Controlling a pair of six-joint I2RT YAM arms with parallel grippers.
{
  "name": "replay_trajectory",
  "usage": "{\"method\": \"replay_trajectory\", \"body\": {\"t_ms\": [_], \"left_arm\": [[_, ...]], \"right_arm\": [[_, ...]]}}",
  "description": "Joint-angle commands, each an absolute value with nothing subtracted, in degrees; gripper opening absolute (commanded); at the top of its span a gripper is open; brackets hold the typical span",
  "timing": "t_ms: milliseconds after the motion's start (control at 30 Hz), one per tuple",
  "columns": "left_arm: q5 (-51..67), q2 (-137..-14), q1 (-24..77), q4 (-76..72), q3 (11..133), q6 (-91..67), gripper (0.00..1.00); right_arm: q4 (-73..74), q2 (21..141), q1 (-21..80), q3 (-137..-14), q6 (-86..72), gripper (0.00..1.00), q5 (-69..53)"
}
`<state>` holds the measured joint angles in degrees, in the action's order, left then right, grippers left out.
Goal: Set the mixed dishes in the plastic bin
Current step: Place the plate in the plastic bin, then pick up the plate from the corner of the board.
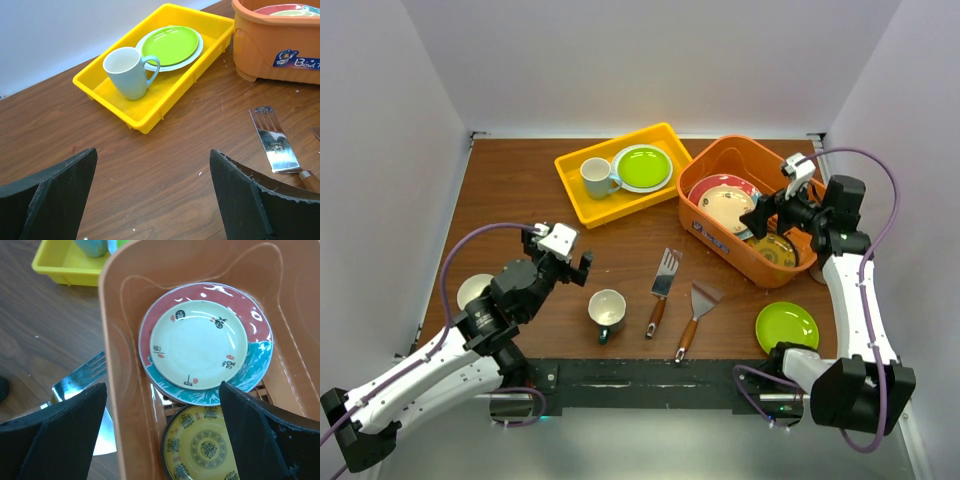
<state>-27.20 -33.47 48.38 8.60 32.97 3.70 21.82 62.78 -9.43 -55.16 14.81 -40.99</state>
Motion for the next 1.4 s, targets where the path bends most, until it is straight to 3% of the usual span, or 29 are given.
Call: {"method": "replay_trajectory", "body": {"t_ms": [0, 833, 1033, 1367], "left_arm": [[-26.54, -33.4, 47.9, 6.06, 32.87, 4.13, 1.0], [-26.19, -33.05, 47.72, 6.24, 32.87, 4.04, 1.0], [-26.02, -32.87, 47.72, 6.24, 32.87, 3.96, 1.0], [-25.66, -31.99, 47.72, 6.24, 32.87, 3.87, 1.0]], "right_arm": [[18.72, 60.03, -9.84, -53.88, 16.96, 0.99, -47.1], [18.54, 57.04, -10.37, -51.42, 17.67, 0.99, -51.59], [26.35, 59.05, -10.37, -55.1, 23.11, 0.99, -51.77], [56.4, 64.43, -10.37, -70.22, 42.43, 0.99, -43.95]]}}
